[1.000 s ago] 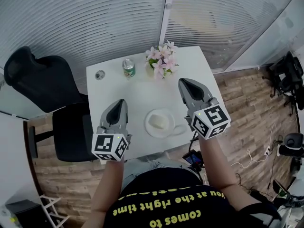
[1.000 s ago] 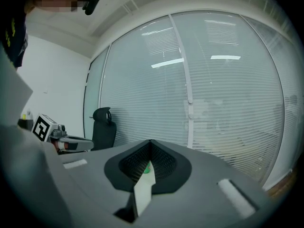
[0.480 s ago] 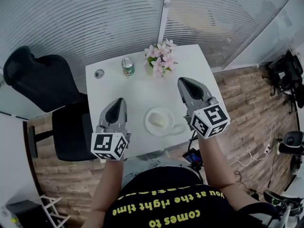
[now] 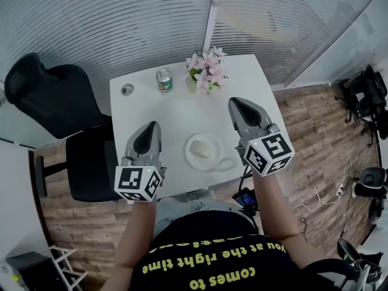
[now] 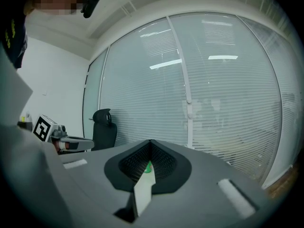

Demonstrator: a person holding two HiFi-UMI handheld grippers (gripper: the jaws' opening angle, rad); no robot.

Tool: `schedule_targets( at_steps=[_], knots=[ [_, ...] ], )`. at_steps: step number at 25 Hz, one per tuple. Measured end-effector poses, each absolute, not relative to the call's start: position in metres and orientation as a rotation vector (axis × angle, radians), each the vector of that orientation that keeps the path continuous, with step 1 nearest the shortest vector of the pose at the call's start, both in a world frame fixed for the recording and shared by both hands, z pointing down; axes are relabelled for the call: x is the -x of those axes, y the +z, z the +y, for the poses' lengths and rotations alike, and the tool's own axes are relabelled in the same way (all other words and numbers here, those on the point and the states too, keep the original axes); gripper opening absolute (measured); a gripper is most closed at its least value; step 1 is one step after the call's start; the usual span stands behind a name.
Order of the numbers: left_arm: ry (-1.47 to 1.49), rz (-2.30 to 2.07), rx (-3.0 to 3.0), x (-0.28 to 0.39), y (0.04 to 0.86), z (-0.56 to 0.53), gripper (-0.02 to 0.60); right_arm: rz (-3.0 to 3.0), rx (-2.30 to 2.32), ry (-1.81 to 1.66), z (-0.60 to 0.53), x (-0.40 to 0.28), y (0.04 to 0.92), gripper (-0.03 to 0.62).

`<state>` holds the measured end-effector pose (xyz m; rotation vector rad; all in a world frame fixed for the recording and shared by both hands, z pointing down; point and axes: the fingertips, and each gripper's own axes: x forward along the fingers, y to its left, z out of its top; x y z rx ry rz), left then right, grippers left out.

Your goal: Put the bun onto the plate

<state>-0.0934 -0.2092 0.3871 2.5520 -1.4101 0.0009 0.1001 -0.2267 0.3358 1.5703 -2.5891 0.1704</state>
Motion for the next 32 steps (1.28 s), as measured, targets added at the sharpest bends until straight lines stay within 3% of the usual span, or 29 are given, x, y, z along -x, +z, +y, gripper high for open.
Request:
schedule_targets(
  at_steps=[32],
  knots=[
    [-0.008, -1.421, -2.582, 0.100, 0.377, -0.226, 0.000, -2.555, -1.578, 0.235, -0.222, -0.113, 0.354, 0.006]
  ],
)
